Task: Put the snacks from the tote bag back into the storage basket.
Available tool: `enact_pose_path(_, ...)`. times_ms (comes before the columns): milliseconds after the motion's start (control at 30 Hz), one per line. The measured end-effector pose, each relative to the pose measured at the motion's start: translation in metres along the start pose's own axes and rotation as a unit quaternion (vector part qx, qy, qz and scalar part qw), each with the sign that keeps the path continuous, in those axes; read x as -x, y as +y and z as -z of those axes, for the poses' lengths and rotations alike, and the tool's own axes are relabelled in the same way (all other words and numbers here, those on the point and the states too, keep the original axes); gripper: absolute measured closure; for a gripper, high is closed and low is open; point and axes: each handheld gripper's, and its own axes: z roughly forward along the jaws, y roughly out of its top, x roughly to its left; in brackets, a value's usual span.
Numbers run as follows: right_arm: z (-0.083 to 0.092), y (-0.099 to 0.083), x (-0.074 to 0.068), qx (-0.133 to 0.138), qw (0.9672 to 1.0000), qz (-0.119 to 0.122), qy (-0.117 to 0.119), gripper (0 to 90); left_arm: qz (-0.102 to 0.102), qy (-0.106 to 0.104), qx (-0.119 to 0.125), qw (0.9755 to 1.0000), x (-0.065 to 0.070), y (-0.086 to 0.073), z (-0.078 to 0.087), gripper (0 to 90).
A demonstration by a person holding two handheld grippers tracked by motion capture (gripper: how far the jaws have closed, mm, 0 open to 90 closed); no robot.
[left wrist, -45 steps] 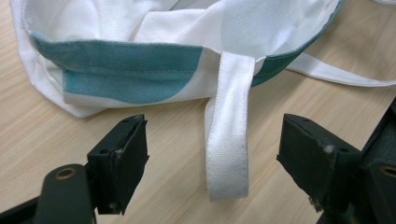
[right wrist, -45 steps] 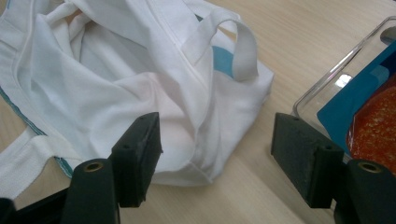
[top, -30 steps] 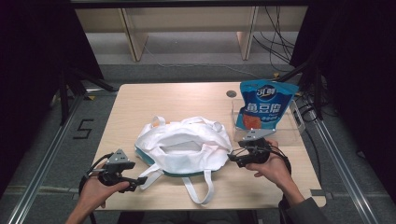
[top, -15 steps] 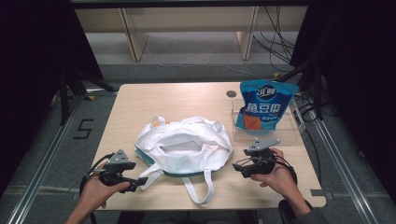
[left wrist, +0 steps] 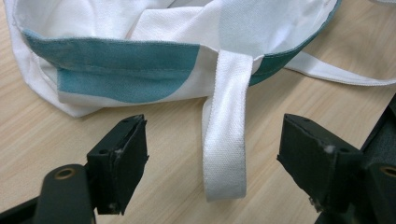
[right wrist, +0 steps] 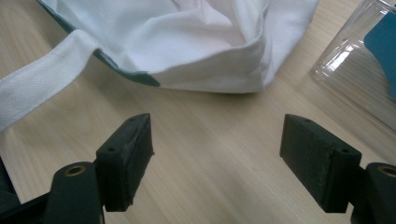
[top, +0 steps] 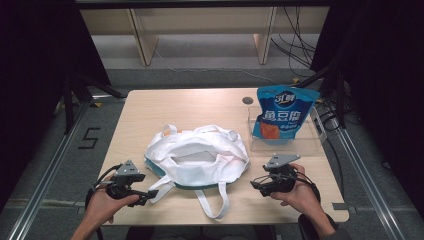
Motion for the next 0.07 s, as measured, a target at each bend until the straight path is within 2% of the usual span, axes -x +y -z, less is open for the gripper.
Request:
enact_pose_path(33, -0.0010, -0.0005, 0.0015, 0.005, 0.9999, 0.010, -0.004, 26.1, -0.001, 0.001, 0.000, 1.0000, 0.0002, 0.0001, 0.0002, 23.0)
enact_pose_path(67, -0.0006, -0.0008, 0.0015, 0.003, 1.0000, 0.007, -0.005, 26.1, -0.001, 0.003, 0.006, 1.0000, 0.0005, -0.0004, -0.0004, 22.9)
